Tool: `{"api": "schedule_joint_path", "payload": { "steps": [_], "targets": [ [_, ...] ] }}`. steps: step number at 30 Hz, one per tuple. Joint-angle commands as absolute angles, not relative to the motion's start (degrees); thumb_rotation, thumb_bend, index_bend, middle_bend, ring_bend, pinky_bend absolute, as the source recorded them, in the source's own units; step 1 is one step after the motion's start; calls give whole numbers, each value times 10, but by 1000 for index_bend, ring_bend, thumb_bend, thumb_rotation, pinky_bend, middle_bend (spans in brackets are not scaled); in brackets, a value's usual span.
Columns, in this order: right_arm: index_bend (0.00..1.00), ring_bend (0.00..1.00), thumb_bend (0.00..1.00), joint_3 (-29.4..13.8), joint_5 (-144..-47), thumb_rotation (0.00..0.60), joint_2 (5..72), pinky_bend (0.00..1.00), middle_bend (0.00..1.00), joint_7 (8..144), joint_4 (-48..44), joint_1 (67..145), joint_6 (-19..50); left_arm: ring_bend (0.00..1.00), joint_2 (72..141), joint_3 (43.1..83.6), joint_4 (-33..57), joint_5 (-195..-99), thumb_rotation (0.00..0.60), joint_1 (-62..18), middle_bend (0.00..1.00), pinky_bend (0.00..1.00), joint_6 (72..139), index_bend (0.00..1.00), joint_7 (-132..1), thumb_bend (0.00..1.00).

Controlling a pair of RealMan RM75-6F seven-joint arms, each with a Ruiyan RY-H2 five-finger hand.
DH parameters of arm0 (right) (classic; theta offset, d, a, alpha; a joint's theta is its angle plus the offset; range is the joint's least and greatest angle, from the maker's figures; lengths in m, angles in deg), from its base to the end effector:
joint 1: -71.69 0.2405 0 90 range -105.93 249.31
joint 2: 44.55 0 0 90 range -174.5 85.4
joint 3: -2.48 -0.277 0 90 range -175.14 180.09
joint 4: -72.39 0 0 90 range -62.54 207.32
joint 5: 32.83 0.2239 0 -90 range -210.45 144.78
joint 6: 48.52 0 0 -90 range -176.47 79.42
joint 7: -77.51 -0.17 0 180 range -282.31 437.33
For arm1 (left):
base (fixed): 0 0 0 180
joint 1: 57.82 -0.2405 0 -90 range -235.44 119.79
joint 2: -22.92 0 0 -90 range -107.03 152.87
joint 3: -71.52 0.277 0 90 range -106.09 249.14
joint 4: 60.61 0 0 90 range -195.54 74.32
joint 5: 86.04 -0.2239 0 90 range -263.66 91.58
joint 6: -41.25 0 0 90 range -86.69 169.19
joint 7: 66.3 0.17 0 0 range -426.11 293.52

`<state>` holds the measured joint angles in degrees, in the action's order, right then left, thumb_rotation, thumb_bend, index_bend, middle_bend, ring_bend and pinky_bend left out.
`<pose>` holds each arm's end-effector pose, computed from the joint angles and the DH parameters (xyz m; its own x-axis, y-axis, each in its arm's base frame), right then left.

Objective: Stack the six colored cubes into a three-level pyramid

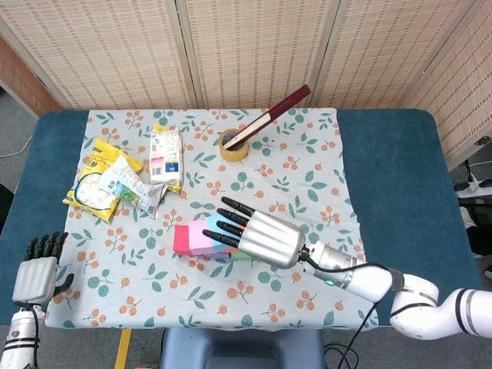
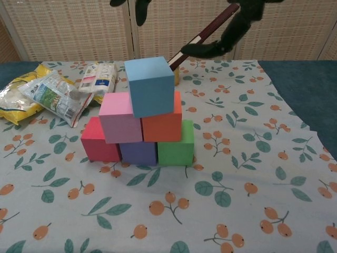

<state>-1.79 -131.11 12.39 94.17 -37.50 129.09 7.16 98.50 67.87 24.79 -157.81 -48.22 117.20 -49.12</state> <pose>-0.0153 -0.3217 0.0850 0.6568 0.2340 0.7168 -0.1934 -0.8666 0.4601 -0.3664 0.2373 0.0858 0.5385 0.1668 0.8259 0.8207 0.1180 -0.5590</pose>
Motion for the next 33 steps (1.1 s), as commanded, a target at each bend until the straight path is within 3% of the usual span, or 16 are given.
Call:
{"api": "schedule_joint_path", "payload": {
  "steps": [1, 5, 10, 16, 23, 33],
  "targets": [
    [58, 94, 388, 20, -1393, 527, 108, 36, 192, 896, -355, 1262, 103, 0, 987, 680, 249, -1581, 600, -482, 46, 61, 1174, 0, -487, 328],
    [27, 93, 388, 37, -1412, 523, 117, 32, 190, 896, -340, 1214, 161, 0, 985, 683, 254, -1592, 600, -484, 43, 62, 1182, 0, -488, 328],
    [19, 51, 383, 72, -1398, 564, 149, 32, 177, 959, -312, 1075, 302, 0, 976, 693, 264, -1623, 600, -489, 3, 62, 1202, 0, -493, 334],
    [4, 16, 363, 114, -1370, 600, 211, 22, 160, 917, -210, 922, 453, 0, 960, 710, 281, -1679, 600, -503, 0, 62, 1242, 0, -506, 340],
    [1, 0, 360, 119, -1264, 600, 241, 0, 74, 895, -139, 823, 469, 0, 954, 728, 289, -1727, 600, -512, 0, 61, 1266, 0, -508, 338],
    [0, 0, 278, 92, -1281, 600, 236, 0, 4, 837, -124, 807, 478, 0, 946, 736, 300, -1760, 600, -519, 1, 59, 1283, 0, -516, 341]
  ]
}}
